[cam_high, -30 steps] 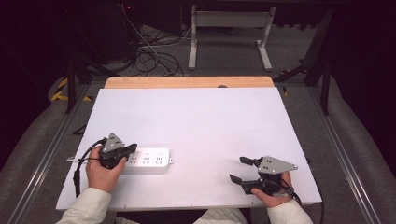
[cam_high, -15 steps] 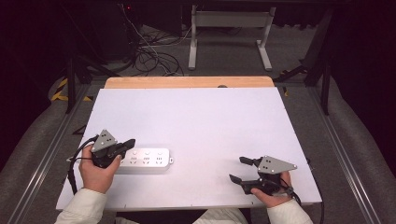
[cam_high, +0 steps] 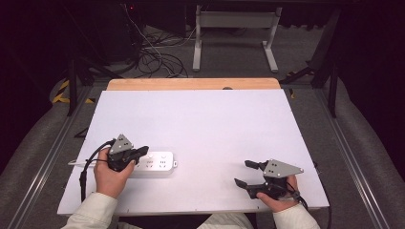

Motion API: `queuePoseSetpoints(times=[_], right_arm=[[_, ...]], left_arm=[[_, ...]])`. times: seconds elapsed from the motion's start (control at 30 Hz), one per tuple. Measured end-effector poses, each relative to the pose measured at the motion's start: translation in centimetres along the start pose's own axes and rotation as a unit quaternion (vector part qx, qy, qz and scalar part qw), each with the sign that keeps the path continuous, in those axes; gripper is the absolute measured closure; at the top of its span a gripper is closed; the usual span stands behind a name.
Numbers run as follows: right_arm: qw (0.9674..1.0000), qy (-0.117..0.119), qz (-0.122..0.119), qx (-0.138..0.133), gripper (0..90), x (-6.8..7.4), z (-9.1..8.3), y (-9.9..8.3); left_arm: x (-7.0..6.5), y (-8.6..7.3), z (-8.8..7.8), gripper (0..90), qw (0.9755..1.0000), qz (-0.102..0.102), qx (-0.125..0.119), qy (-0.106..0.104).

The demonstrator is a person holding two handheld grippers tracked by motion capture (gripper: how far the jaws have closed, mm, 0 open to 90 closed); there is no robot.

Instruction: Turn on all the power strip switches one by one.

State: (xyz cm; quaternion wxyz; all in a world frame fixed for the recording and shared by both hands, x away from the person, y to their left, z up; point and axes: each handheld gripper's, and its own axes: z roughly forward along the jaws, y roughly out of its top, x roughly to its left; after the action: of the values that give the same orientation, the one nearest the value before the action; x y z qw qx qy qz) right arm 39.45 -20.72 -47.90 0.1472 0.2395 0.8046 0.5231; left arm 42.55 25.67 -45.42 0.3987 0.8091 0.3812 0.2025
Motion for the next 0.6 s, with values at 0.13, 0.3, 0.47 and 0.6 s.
queuePoseSetpoints(times=[0.13, 0.3, 0.47, 0.6], right_arm=[[1.0000, 0.000, 0.000, 0.000, 26.3, 0.0, 0.0, 0.0], [1.0000, 0.001, 0.001, 0.000, 26.3, 0.0, 0.0, 0.0], [1.0000, 0.001, 0.001, 0.000, 26.3, 0.0, 0.0, 0.0], [1.0000, 0.001, 0.000, 0.001, 26.0, 0.0, 0.0, 0.0]], left_arm=[[-0.2, -0.1, 0.5, 90.0, 0.9999, 0.004, 0.009, -0.004], [-0.5, -0.1, 1.1, 90.0, 0.9997, 0.013, 0.018, -0.007], [-0.7, -0.1, 1.5, 90.0, 0.9995, 0.010, 0.029, -0.009], [-0.7, -0.2, 1.8, 90.0, 0.9994, 0.003, 0.031, -0.012]])
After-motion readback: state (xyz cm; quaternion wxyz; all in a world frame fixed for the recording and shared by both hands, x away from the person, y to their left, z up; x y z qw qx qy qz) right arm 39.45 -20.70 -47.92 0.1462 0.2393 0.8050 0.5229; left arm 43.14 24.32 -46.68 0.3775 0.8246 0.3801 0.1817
